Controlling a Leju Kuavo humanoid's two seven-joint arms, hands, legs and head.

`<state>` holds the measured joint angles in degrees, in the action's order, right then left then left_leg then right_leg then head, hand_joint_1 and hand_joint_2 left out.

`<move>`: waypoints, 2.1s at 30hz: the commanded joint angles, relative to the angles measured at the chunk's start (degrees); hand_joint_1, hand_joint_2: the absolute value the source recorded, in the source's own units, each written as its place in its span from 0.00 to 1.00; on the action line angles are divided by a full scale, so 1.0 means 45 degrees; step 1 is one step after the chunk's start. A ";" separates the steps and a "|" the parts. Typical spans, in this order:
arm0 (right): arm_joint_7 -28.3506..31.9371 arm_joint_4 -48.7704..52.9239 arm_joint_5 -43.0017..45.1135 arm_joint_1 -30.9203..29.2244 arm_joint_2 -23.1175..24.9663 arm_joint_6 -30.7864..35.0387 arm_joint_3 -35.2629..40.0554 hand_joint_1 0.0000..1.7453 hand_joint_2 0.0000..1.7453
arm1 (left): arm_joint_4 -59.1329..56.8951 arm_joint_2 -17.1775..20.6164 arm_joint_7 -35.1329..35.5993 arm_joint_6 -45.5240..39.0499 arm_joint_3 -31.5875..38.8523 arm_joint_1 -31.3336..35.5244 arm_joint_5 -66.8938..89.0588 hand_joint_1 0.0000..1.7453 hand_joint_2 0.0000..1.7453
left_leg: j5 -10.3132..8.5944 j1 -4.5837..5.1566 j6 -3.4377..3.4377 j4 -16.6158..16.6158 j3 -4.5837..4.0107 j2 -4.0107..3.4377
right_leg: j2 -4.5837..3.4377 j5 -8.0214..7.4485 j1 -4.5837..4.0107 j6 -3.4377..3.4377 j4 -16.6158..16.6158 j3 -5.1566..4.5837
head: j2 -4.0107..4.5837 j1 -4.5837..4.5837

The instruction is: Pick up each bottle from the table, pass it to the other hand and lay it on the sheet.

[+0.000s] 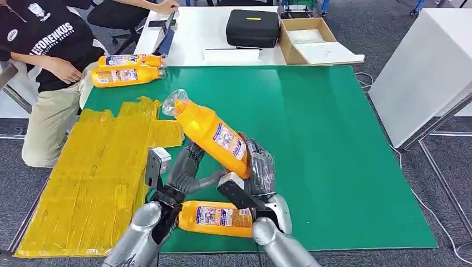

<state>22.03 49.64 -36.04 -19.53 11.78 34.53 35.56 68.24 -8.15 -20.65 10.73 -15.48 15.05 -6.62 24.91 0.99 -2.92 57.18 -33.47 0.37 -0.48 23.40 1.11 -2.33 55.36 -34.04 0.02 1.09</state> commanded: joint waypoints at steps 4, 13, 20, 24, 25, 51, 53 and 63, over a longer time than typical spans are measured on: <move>-0.0185 0.0449 -0.1015 0.0264 -0.0077 0.0366 0.0322 1.00 1.00 | 0.0308 0.0437 0.0328 -0.0134 -0.0224 0.1215 -0.0828 0.00 1.00 | 0.0017 -0.0021 0.0056 0.0009 0.0027 0.0001 | 0.0013 0.0012 -0.0021 0.0034 -0.0003 0.0038 | 0.0000 0.0000; -0.0054 0.0048 -0.1427 0.0296 0.0163 0.0196 0.0467 1.00 1.00 | -0.0088 0.0528 0.0716 0.0791 0.0407 0.1598 -0.2852 0.00 1.00 | 0.0008 -0.0015 0.0040 0.0001 0.0017 -0.0001 | 0.0009 0.0006 -0.0014 0.0025 -0.0005 0.0025 | 0.0004 0.0000; 0.0022 -0.0212 -0.1544 0.0291 0.0340 0.0173 0.0551 1.00 1.00 | -0.0154 0.0601 0.1246 0.1368 0.0727 0.1757 -0.4240 0.00 1.00 | 0.0019 -0.0026 0.0068 0.0000 0.0051 -0.0008 | 0.0009 0.0014 -0.0025 0.0043 -0.0009 0.0060 | 0.0005 0.0000; 0.0037 -0.0273 -0.1503 0.0227 0.0356 0.0292 0.0491 1.00 1.00 | -0.0328 0.0360 0.1613 0.1932 0.0550 0.1762 -0.4875 0.00 1.00 | 0.0020 -0.0023 0.0066 -0.0006 0.0056 -0.0013 | 0.0007 0.0014 -0.0020 0.0040 -0.0013 0.0065 | 0.0005 0.0000; 0.0013 -0.0190 -0.1540 0.0269 0.0346 0.0339 0.0462 1.00 1.00 | -0.0465 0.0238 0.1640 0.1996 0.0420 0.1813 -0.5032 0.00 1.00 | 0.0007 -0.0016 0.0039 -0.0003 0.0022 0.0005 | 0.0017 0.0008 -0.0014 0.0024 -0.0008 0.0034 | 0.0005 0.0000; -0.0296 0.0415 -0.1715 0.0648 0.0114 0.0600 -0.0131 1.00 1.00 | -0.0375 -0.0191 0.1762 0.2353 0.0123 0.1989 -0.5669 1.00 1.00 | 0.0011 -0.0021 0.0053 0.0003 0.0036 0.0042 | 0.0058 0.0021 -0.0021 0.0031 -0.0012 0.0057 | 0.0005 0.0000; -0.0288 0.0512 -0.1714 0.0691 0.0099 0.0591 -0.0133 1.00 1.00 | -0.0346 -0.0180 0.1742 0.2366 0.0159 0.1990 -0.5659 1.00 1.00 | 0.0017 -0.0025 0.0065 0.0005 0.0050 0.0044 | 0.0064 0.0027 -0.0026 0.0038 -0.0014 0.0074 | 0.0005 0.0000; 0.0475 0.6269 -0.0684 0.2711 -0.1236 -0.0710 0.0563 0.00 1.00 | 0.1465 0.0253 0.1241 0.2186 0.0929 0.1132 -0.5552 1.00 1.00 | 0.0023 -0.0016 0.0057 0.0004 0.0034 0.0010 | 0.0027 0.0025 -0.0016 0.0033 -0.0006 0.0052 | 0.0004 0.0000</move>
<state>22.05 68.42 -41.75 -9.11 10.67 32.46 35.76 73.79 -8.11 -14.62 20.52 -12.59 19.70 -31.78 24.91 0.99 -2.92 57.18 -33.55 0.38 -0.48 23.41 1.12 -2.32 55.36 -34.08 0.04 1.09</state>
